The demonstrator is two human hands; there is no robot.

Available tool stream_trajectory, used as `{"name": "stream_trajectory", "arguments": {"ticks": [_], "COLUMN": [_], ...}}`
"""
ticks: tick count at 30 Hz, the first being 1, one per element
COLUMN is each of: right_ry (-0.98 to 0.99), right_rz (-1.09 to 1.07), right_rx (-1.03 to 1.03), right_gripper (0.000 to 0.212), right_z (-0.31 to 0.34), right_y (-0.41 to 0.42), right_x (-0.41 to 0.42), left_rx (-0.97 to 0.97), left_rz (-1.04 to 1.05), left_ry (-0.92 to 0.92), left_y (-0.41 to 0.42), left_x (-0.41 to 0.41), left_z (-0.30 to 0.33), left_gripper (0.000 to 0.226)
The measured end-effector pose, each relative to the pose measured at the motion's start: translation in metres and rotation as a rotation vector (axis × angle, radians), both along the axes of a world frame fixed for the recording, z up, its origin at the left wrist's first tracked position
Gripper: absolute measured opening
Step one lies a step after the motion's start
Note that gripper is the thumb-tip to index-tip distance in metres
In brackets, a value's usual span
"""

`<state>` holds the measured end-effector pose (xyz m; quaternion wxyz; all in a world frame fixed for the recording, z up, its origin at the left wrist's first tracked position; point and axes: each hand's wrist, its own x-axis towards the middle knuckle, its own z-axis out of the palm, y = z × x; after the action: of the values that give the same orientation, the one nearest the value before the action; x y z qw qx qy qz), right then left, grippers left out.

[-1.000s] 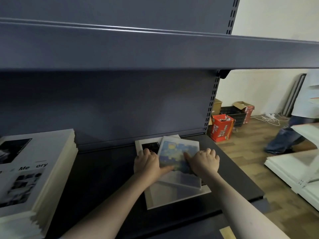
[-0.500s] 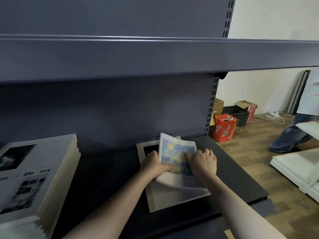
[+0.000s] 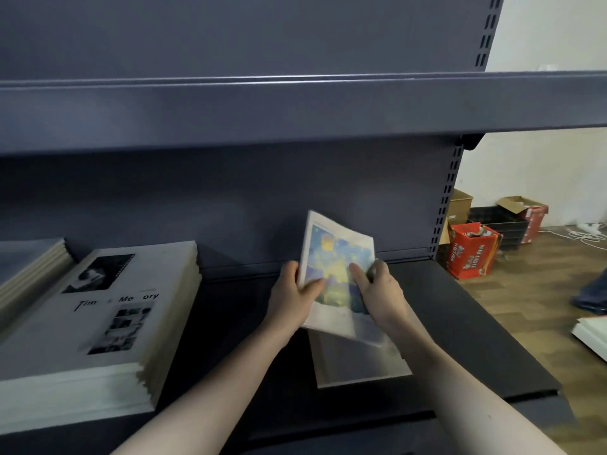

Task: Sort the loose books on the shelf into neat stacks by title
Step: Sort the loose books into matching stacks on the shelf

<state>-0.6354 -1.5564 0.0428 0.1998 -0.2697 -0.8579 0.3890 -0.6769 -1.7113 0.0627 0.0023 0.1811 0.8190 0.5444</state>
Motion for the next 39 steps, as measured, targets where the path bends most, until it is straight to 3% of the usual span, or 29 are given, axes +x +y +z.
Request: {"name": "stream_trajectory", "arguments": {"ticks": [6,14,24,27,33,39], "right_ry": [0.101,0.214,0.135,0.128,0.101,-0.022], "right_rz": [0.036,0.076,0.157,0.204,0.264,0.343], "right_rx": [-0.018,0.035,0.063,0.062,0.105,0.129], "right_gripper": [0.049,0.049,0.054,0.056,0.061,0.069], "right_z": [0.015,0.057,0.090,0.090,0.098,0.092], "right_y": [-0.061,-0.167,-0.319,-0.362,-0.428,-0.467], "right_x": [-0.026,-0.060,-0.120,-0.133,-0.156,-0.174], "left_rx": [-0.026,-0.053,-0.015,-0.077,-0.189,-0.360], "left_rz": [0.106,0.095,0.152,0.176,0.205,0.301], "left_ry": [0.050,0.144,0.106,0.076,0.111,0.097], "left_y": [-0.059,-0.170,-0.335,-0.378,-0.446,-0.488], "left_x": [-0.007,-0.034,-0.089,-0.095,-0.107,-0.108], "left_z": [0.015,0.056,0.082,0.088,0.098,0.094], "left_gripper": [0.029,0.029,0.024,0.035,0.019,0.022]}}
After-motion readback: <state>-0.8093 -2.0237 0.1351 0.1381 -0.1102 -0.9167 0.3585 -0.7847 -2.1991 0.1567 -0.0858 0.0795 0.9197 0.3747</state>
